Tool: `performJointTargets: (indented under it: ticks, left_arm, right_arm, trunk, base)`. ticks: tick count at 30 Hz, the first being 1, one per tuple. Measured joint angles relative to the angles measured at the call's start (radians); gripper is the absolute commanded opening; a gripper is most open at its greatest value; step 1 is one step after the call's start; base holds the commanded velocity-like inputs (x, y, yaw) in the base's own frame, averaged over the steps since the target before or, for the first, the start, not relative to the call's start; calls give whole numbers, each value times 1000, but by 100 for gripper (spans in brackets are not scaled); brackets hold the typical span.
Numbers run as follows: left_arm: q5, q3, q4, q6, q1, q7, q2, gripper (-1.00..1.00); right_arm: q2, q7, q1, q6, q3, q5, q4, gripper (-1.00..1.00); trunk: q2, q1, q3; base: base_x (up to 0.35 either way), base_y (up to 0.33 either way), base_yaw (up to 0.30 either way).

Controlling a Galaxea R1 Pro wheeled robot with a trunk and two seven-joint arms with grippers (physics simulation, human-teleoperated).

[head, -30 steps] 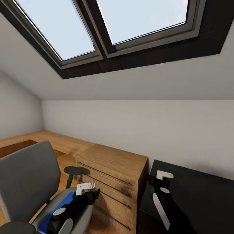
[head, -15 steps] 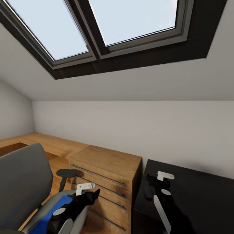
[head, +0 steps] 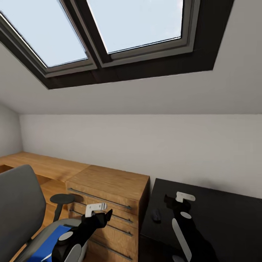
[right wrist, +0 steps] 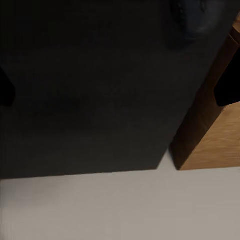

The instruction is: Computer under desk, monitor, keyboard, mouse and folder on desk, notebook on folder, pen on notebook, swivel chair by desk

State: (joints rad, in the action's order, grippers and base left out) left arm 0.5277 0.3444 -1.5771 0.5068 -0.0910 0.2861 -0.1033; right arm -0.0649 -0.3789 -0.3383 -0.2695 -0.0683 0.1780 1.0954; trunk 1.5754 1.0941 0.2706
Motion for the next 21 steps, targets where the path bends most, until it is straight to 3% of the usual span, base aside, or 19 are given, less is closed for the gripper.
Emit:
performJointTargets:
  ticks: [16,21]
  left_arm:
    - [0,0,-5,1,0,0,1,100]
    - [0,1,-5,0,0,0,2,100]
  right_arm:
    - [1,0,0,-1,0,0,0,100]
    - [3,0,0,-2,0,0,0,100]
  trunk:
    - [-112,-61,-50]
    - [-147,-81,-66]
  base:
    - [0,0,-6]
    - [0,0,-143]
